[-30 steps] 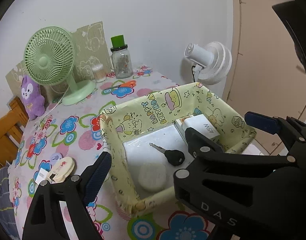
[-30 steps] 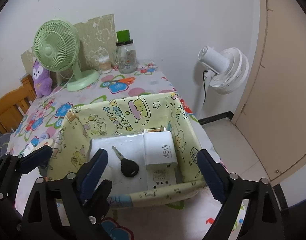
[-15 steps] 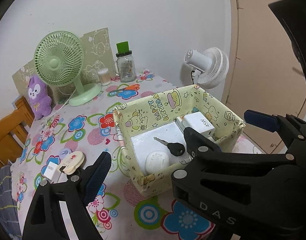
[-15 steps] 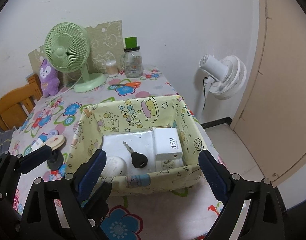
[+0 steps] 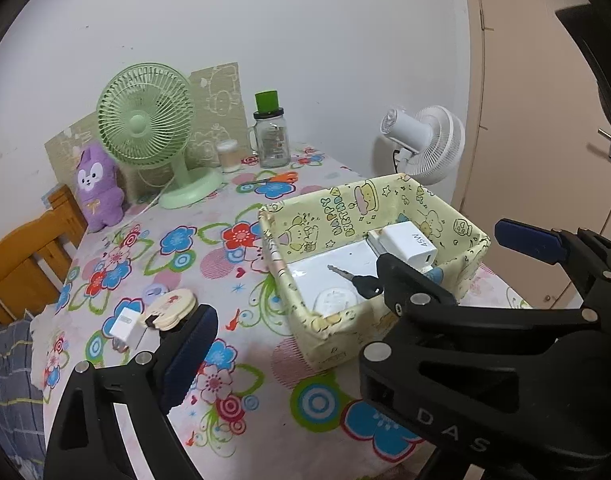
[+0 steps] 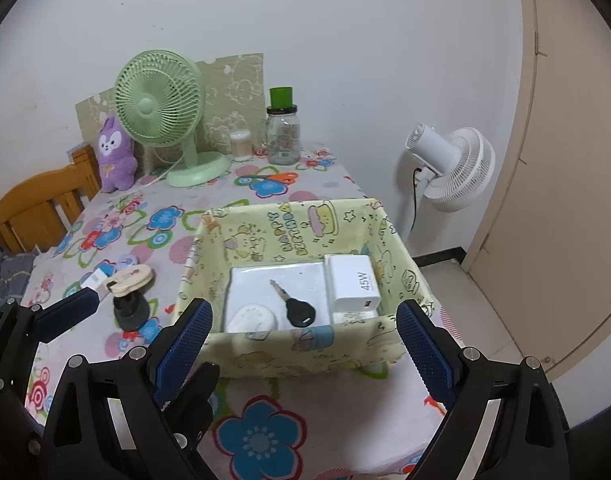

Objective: Organize rigid objects
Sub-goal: 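Open both tools and lift them out of the yellow box, then move the left tool toward the white plug charger while the right tool approaches the round cream container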

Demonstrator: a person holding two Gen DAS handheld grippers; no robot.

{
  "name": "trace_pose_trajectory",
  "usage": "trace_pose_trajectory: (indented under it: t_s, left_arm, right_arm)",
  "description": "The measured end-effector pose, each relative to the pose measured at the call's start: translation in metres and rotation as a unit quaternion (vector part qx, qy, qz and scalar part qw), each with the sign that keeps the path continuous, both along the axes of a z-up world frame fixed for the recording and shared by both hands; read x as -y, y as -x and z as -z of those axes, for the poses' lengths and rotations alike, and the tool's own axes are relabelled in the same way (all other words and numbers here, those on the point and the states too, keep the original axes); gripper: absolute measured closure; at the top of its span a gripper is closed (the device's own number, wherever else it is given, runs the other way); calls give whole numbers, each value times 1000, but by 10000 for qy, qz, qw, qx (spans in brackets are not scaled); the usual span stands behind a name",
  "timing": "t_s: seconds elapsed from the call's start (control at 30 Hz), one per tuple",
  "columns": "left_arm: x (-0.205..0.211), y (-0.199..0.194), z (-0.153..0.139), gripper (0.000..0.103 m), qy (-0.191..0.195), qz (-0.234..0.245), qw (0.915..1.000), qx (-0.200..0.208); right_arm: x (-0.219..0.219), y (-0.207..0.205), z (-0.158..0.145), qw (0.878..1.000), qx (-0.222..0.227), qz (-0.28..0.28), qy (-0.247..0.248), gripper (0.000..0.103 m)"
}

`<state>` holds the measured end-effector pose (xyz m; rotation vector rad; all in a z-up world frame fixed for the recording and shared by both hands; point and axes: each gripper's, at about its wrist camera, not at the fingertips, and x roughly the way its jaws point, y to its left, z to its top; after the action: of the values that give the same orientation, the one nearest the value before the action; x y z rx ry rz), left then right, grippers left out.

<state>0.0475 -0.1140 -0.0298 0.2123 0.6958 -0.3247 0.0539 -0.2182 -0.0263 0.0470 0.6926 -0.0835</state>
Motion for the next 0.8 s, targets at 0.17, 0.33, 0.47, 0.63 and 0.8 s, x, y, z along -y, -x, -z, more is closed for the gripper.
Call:
trace_pose_trajectory:
  t_s: [0.17, 0.33, 0.47, 0.63, 0.8]
  left_arm:
    - [-13, 9, -2, 8, 50, -80, 9999, 36]
    - [-23, 17, -6, 8, 74, -154, 9998, 95]
    - [-30, 24, -8, 8, 86, -209, 9996, 144]
    - [-41, 31, -12, 8, 80, -330, 9992, 216]
    - [-53, 36, -15, 8, 83, -483, 9984, 274]
  right_arm:
    - [-11, 8, -3, 10000, 52, -76, -4, 8]
    - [-22, 16, -7, 9998, 138, -164, 28, 8]
    - [-30, 23, -10, 9995, 206, -236, 38, 8]
    - [-41, 29, -14, 9989, 291, -363, 20, 8]
    - [-53, 32, -17, 9981, 341, -522, -11, 8]
